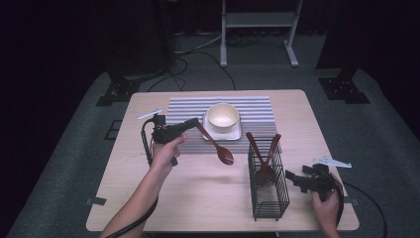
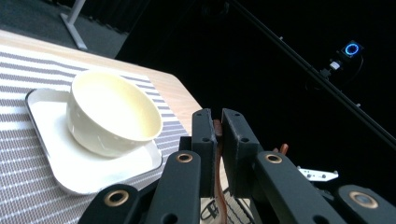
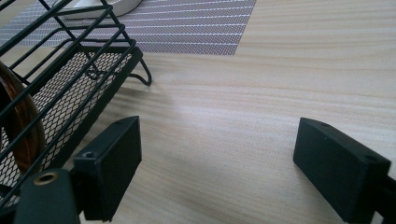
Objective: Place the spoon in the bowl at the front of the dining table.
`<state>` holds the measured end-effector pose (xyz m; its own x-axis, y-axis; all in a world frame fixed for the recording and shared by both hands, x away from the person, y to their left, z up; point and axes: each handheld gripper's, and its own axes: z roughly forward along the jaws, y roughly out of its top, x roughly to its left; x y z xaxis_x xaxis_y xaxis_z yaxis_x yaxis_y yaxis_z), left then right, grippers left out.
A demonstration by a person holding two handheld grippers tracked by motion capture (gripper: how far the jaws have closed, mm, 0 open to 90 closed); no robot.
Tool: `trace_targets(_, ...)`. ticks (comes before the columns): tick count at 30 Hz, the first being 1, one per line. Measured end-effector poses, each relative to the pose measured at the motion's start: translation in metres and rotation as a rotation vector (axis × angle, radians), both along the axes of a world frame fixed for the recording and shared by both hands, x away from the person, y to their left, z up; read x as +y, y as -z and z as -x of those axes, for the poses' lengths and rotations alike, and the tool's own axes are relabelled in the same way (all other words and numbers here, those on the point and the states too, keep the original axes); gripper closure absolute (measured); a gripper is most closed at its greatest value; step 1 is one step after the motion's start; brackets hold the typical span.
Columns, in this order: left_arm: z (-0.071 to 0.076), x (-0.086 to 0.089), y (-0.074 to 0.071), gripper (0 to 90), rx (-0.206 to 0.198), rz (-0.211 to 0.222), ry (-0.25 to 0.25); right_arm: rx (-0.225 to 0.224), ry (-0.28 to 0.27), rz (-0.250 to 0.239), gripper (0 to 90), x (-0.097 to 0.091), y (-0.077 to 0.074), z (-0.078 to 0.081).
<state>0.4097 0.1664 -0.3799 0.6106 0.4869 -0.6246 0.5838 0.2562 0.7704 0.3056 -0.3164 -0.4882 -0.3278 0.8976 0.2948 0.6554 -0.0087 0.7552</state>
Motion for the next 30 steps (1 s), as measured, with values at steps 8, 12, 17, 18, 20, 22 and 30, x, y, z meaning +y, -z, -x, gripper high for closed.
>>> trace_targets(8,-0.007,-0.007,-0.001,84.0,0.014,0.016,-0.012,-0.001,-0.002,-0.003,14.1,0.0,0.0,0.0)
trace_targets(12,-0.011,-0.007,-0.001,84.0,0.018,0.016,-0.018,-0.001,-0.002,-0.003,14.1,0.0,0.0,0.0)
trace_targets(17,-0.015,-0.006,-0.005,84.0,0.016,0.016,-0.033,0.0,-0.001,-0.002,14.1,0.0,0.0,0.0)
trace_targets(18,-0.016,-0.005,-0.006,84.0,0.015,0.015,-0.037,0.0,-0.001,-0.001,14.1,0.0,0.0,0.0)
trace_targets(20,-0.018,-0.005,-0.006,84.0,0.016,0.016,-0.045,0.0,-0.001,-0.001,14.1,0.0,0.0,0.0)
trace_targets(22,-0.021,-0.004,-0.007,84.0,0.015,0.016,-0.05,0.0,0.0,-0.001,14.1,0.0,0.0,0.0)
trace_targets(30,-0.032,0.002,-0.012,84.0,0.012,0.023,-0.077,0.001,0.0,0.0,14.1,0.001,0.0,0.0)
